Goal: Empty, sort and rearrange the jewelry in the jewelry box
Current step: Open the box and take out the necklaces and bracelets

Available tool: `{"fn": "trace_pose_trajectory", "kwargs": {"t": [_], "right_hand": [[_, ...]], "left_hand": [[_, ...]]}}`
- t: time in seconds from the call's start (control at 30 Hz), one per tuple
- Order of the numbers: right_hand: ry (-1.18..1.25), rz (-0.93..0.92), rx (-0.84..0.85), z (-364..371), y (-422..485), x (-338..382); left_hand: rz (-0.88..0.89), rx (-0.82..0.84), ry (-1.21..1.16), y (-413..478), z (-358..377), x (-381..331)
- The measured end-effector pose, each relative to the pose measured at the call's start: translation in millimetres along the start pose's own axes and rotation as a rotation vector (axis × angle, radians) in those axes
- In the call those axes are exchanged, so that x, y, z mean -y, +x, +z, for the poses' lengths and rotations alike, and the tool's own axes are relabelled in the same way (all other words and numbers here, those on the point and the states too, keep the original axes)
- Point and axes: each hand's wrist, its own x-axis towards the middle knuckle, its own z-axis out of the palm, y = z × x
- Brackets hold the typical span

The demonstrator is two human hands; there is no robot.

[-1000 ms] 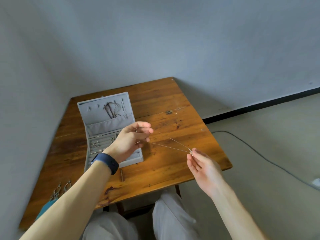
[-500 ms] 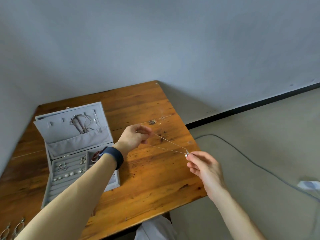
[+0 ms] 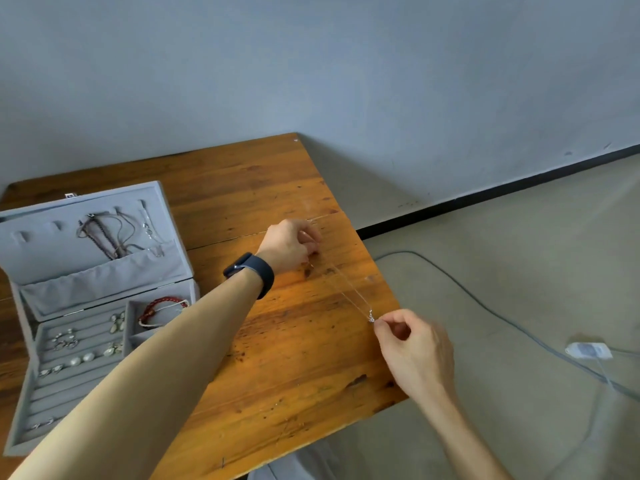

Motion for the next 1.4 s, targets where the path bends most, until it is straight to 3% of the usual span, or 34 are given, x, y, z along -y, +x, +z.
{"fn": "trace_pose_trajectory", "kwargs": {"t": [0.17, 0.33, 0.57, 0.97, 1.4], "right_hand": [[0.014, 0.114, -0.100, -11, -40, -20], [0.178, 0.271, -0.146, -17, -59, -38], [0.421, 0.467, -0.178, -21, -62, -56], [0.689, 0.315, -0.182, -14, -67, -63], [0.716, 0.301, -0.179, -11, -70, -69]], "left_hand": [[0.199, 0.091, 0.166, -7, 37, -27], [0.315, 0.135, 0.333, -20, 63, -45], [0.418, 0.026, 0.386, -35, 89, -40], [0.262, -0.043, 0.200, -26, 87, -26], [0.239, 0.023, 0.134, -13, 77, -27]]}}
